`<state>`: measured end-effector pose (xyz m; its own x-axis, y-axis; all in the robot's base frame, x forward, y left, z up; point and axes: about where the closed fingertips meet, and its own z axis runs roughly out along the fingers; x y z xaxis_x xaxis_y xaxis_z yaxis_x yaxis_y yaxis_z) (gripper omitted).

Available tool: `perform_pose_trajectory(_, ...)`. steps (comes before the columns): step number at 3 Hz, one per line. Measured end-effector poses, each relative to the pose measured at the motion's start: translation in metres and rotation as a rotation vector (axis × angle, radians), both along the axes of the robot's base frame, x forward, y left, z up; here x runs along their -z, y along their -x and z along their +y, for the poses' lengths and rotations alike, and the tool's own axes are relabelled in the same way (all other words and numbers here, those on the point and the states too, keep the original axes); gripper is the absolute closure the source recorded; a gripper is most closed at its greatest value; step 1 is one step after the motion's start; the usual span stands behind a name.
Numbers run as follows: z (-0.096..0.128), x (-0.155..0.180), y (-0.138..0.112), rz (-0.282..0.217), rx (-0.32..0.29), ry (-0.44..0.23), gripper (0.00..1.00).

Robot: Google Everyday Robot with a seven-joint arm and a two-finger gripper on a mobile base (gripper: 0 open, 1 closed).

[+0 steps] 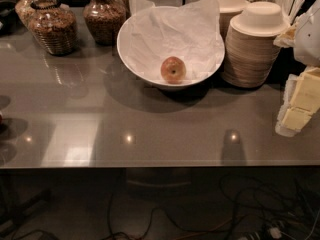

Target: Pick apple from white bowl

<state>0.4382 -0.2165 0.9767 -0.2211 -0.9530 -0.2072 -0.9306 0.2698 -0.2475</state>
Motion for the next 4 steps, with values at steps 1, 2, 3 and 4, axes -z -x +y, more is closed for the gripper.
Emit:
perform_pose_trajectory(1, 0.000, 0.000, 0.000, 0.000, 0.000, 0.000, 0.00)
perform_pose_trajectory(2, 0.001, -0.002, -0.004, -0.025, -0.001, -0.008, 0.00)
perform_pose_trajectory(3, 0.007, -0.004, -0.024, -0.096, 0.003, -0.059, 0.00)
perform_pose_trajectory(4, 0.020, -0.010, -0.061, -0.187, 0.013, -0.132, 0.00)
